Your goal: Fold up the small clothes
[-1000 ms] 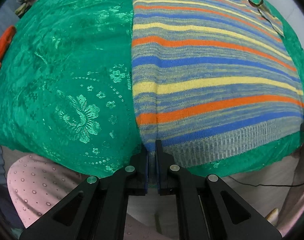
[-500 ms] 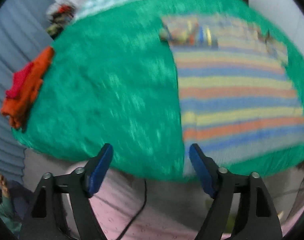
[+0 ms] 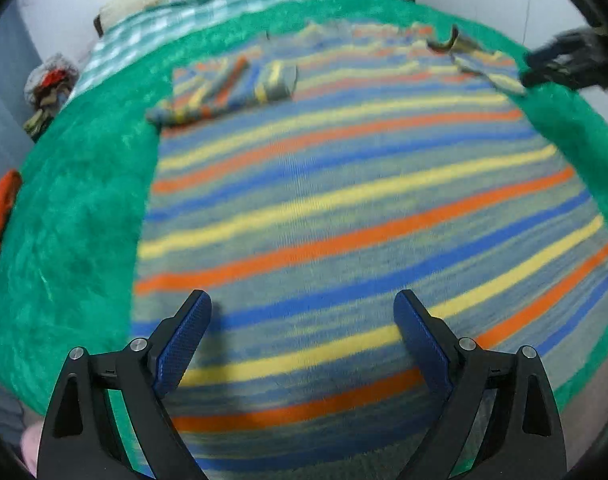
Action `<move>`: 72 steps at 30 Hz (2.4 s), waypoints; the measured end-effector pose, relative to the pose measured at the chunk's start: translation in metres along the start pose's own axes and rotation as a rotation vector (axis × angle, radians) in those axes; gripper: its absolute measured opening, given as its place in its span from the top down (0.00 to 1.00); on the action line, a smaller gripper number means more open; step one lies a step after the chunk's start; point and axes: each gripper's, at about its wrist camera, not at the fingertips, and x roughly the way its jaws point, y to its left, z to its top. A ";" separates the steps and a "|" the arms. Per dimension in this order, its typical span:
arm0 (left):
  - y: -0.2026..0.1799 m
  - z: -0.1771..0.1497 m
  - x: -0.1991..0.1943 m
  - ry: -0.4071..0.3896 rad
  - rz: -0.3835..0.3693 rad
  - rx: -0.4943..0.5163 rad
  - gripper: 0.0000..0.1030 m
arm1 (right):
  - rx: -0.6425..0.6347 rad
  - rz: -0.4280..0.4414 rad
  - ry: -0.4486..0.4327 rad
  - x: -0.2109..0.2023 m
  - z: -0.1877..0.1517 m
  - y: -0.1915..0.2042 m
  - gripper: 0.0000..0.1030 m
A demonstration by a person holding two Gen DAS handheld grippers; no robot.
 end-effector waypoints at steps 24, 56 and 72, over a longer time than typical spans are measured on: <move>0.025 0.012 -0.024 0.039 0.028 -0.079 0.06 | 1.123 0.028 -0.034 0.004 -0.132 -0.273 0.97; 0.178 0.200 0.084 -0.005 -0.105 -0.318 0.95 | 0.720 0.006 -0.085 -0.091 -0.171 -0.012 0.44; 0.371 0.110 0.119 0.068 0.217 -0.738 0.95 | 0.626 0.023 -0.102 -0.082 -0.118 0.037 0.44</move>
